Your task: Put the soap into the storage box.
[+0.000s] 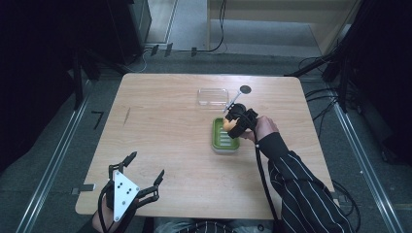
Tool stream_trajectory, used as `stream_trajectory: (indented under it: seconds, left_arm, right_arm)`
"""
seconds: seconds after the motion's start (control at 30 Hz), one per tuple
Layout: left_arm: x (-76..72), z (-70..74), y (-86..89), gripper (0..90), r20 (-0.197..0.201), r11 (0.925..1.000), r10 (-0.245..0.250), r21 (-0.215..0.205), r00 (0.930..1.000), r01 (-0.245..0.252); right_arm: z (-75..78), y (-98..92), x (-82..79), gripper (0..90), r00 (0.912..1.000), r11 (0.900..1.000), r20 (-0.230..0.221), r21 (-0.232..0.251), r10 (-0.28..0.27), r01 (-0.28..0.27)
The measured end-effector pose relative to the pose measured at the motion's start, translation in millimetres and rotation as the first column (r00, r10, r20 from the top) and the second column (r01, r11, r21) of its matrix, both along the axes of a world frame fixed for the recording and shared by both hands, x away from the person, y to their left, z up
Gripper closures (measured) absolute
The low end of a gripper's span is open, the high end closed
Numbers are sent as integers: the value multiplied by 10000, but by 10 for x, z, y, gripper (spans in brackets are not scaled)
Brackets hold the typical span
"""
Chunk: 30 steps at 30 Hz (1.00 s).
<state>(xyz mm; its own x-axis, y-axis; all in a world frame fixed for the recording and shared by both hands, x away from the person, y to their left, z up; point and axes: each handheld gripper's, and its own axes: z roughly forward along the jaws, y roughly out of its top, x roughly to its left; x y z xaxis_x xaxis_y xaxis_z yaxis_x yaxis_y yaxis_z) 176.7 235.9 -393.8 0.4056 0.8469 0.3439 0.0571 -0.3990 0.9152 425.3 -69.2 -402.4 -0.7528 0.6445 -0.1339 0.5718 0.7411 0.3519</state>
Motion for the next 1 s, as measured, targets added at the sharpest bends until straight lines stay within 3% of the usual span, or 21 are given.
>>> stream_trajectory:
  seconds: [0.37,1.0]
  left_arm:
    - [0,1,1,135,-4,10000,-13,-18,10000,13]
    - [3,1,5,135,0,10000,-35,-38,10000,35]
  right_arm:
    - [-47,93,28,403,9999,9999,-92,-57,144,-145]
    - [-293,190,120,402,9989,9998,-446,-55,169,-172]
